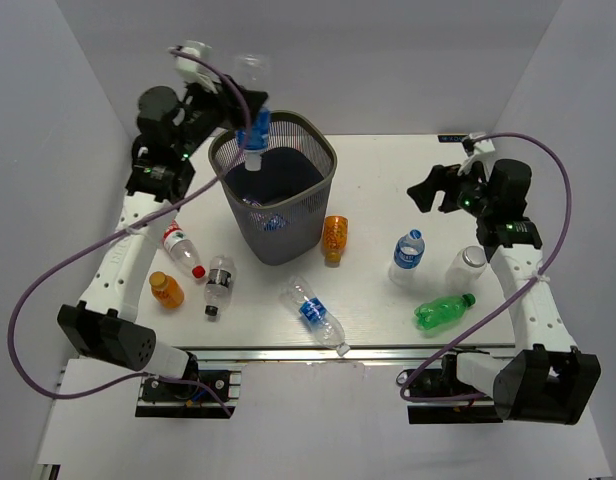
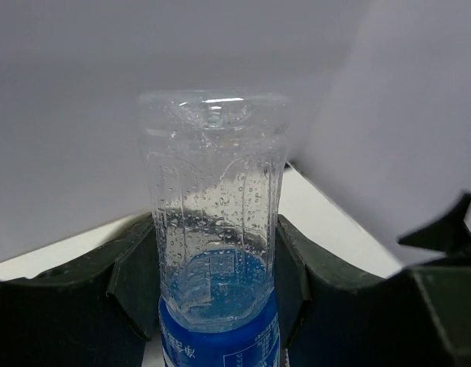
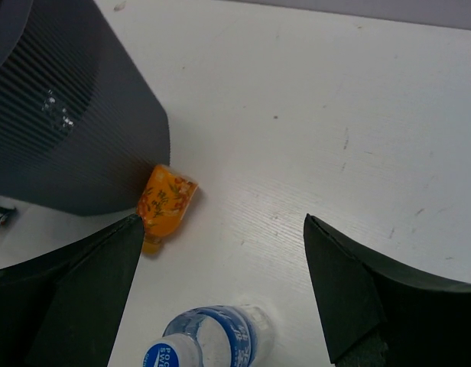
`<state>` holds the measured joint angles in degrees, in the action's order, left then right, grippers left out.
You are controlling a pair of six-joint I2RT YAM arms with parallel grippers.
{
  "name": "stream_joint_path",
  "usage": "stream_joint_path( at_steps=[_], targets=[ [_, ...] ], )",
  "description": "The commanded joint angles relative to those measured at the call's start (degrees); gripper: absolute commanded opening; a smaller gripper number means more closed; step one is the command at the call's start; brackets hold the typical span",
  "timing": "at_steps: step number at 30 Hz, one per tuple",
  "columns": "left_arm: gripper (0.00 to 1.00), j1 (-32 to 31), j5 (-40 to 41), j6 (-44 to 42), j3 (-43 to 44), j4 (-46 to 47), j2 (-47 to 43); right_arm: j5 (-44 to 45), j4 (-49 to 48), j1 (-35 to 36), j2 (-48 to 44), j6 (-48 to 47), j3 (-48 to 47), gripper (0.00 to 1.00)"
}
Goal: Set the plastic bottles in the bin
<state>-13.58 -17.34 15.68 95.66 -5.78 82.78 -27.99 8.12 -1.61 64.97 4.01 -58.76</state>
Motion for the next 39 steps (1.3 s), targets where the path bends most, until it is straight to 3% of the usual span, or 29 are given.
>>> stream_joint_path(
  at_steps=[1,4,8,9,17,22,27,31,34,38,39],
  targets=[
    [0.5,-2.85,-5.34,-5.31,-2.66,2.62,0.45,-3.21,2.51,2.65,0.95,-3.57,-2.94,0.89],
    [0.5,-3.29,-4.89,-6.28,-7.04,3.85,0.63,-2.87,2.78,4.15,0.51,-3.66,-2.5,0.89],
    [0.84,-3.91,-4.89,-6.02,-12.14,5.34,-0.16,-0.58,5.58,5.47,-0.1,-6.46,-3.11,0.89],
    [0.98,-3.91,-4.72,-5.49,-12.68,5.34,-0.25,0.12,6.46,5.73,-0.28,-6.73,-3.63,0.89],
    [0.98,-3.99,0.11,-3.91,-9.53,2.46,-0.08,12.41,12.17,11.35,-3.09,-6.65,-3.02,0.89],
    [0.98,-3.73,9.75,-1.36,-3.92,0.69,1.85,24.7,15.17,18.12,-3.62,-5.51,-2.94,0.89],
    [0.98,2.48,12.6,1.79,0.15,-4.77,4.05,27.81,14.3,19.36,-5.64,-3.04,1.35,0.89],
    [0.98,11.9,10.39,8.39,-7.66,-0.11,1.6,27.2,12.01,19.36,-7.22,-3.66,4.97,0.89],
    [0.98,13.41,18.9,9.54,-15.31,1.29,-2.08,29.55,10.69,19.36,-7.4,-3.49,6.64,0.89],
    [0.98,15.78,22.07,13.57,-26.02,4.55,-6.57,30.54,7.71,19.36,-7.4,-2.08,8.4,0.89],
    [0.98,15.78,23.31,14.02,-27.18,4.2,-7.19,30.54,7.18,19.36,-7.4,-1.82,8.66,0.84]
  ],
)
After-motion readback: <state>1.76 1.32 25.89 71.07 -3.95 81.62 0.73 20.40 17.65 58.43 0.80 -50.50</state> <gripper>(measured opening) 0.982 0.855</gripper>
